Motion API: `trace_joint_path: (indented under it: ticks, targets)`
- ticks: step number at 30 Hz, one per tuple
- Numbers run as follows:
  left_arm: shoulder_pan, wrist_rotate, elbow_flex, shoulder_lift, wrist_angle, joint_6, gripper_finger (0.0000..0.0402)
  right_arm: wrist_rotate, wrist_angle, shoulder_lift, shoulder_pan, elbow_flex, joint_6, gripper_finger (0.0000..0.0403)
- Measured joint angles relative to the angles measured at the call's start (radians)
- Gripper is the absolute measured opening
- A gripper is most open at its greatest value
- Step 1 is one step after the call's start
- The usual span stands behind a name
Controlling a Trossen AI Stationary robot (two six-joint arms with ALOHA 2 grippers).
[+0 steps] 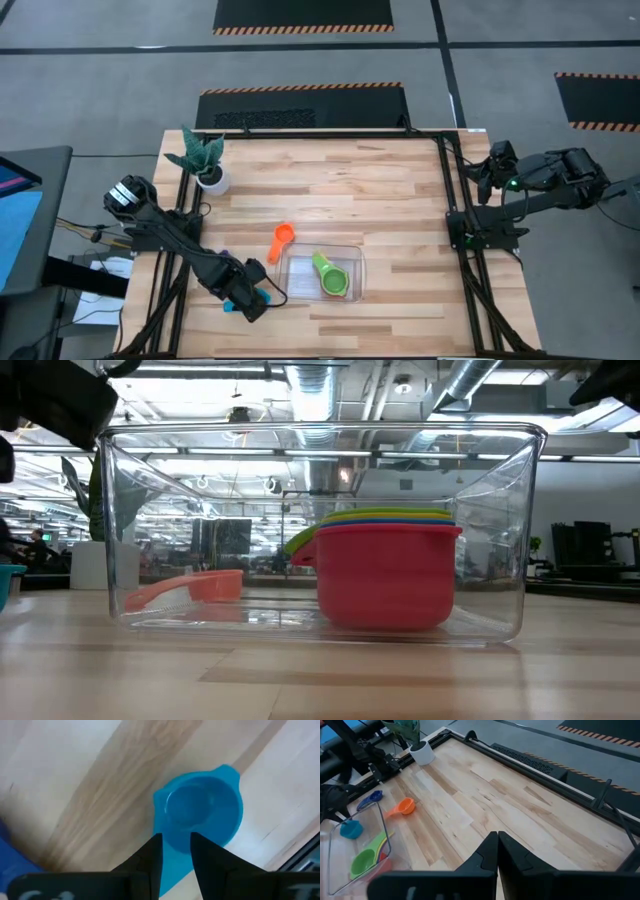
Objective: Nest measuring cups in basket
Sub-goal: Stack the light blue measuring cup on top of the green measuring cup in the transparent bin
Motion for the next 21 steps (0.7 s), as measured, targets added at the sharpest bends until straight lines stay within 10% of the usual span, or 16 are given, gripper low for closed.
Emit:
trace_joint_path:
  ticks: [21]
  targets:
    - [0.0,-0.049,0.0,0.019,-0.01,0.059,0.0087,0.0,-0.023,0.0,0.0,0.0,-0.004,0.0026]
